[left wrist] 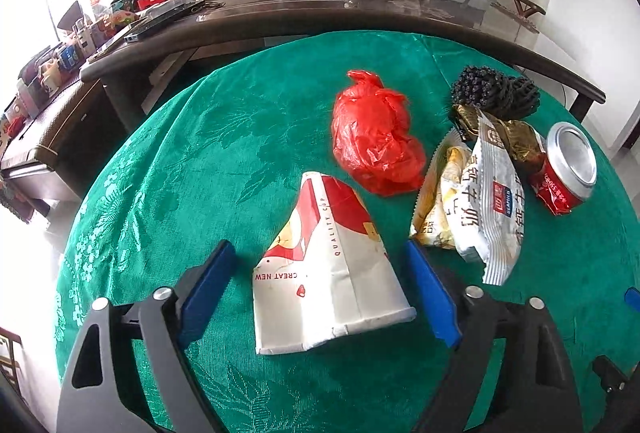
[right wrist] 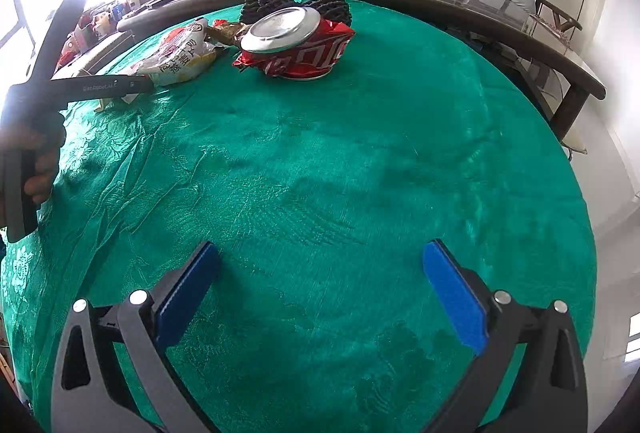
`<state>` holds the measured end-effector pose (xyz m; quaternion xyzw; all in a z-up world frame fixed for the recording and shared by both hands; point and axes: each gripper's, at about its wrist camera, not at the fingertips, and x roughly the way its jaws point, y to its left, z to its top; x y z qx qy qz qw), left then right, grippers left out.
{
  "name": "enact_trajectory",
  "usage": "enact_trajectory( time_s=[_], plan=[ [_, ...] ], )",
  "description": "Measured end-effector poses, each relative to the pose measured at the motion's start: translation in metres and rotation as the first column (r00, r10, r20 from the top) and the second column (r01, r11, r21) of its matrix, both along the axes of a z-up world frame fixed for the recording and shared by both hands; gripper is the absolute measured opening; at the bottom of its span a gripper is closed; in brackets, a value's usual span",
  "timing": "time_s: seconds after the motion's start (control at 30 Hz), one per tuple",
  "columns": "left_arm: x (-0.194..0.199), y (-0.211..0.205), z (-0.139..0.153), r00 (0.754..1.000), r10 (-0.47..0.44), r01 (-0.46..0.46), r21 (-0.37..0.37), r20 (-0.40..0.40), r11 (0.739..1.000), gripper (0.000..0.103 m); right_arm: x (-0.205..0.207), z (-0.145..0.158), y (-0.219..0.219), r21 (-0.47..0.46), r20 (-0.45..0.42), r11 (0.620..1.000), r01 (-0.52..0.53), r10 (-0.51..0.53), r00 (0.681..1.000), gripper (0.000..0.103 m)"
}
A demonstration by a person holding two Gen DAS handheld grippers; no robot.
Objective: Collect trash
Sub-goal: 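Grasp the white-and-red paper cup with the left gripper, then grasp the red Coke can with the right gripper while the left gripper holds the cup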
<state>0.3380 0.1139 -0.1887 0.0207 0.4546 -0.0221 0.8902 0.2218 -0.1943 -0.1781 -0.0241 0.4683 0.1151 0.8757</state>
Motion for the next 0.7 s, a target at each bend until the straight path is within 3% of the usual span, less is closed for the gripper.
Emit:
enact_trajectory(
  time_s=[0.03, 0.13, 0.23, 0.47, 0.57, 0.7],
  plan=[
    [-0.002, -0.002, 0.001, 1.000, -0.011, 0.011, -0.002, 0.005, 1.000, 0.064, 0.000, 0.000, 0.000, 0.000, 0.000, 1.000, 0.000, 0.000, 1.000, 0.098],
    [-0.010, -0.004, 0.004, 0.999, -0.033, 0.033, -0.016, 0.007, 0.999, 0.046, 0.000, 0.000, 0.000, 0.000, 0.000, 1.000, 0.000, 0.000, 1.000, 0.098],
    [-0.029, -0.001, 0.009, 0.999, -0.041, 0.041, -0.045, 0.007, 0.998, 0.039, 0.000, 0.000, 0.000, 0.000, 0.000, 1.000, 0.000, 0.000, 1.000, 0.098],
    [-0.097, -0.023, 0.014, 0.990, -0.138, 0.137, -0.064, -0.006, 0.988, 0.040, 0.000, 0.000, -0.001, 0.000, 0.000, 1.000, 0.000, 0.000, 1.000, 0.098],
    [-0.112, -0.035, 0.012, 0.986, -0.164, 0.164, -0.063, -0.003, 0.985, 0.049, 0.000, 0.000, -0.001, 0.000, -0.001, 1.000, 0.000, 0.000, 1.000, 0.098],
    [-0.118, -0.046, 0.006, 0.986, -0.166, 0.167, -0.027, 0.011, 0.986, 0.068, -0.001, 0.000, -0.001, 0.000, -0.001, 1.000, 0.000, 0.000, 1.000, 0.098]
  ],
)
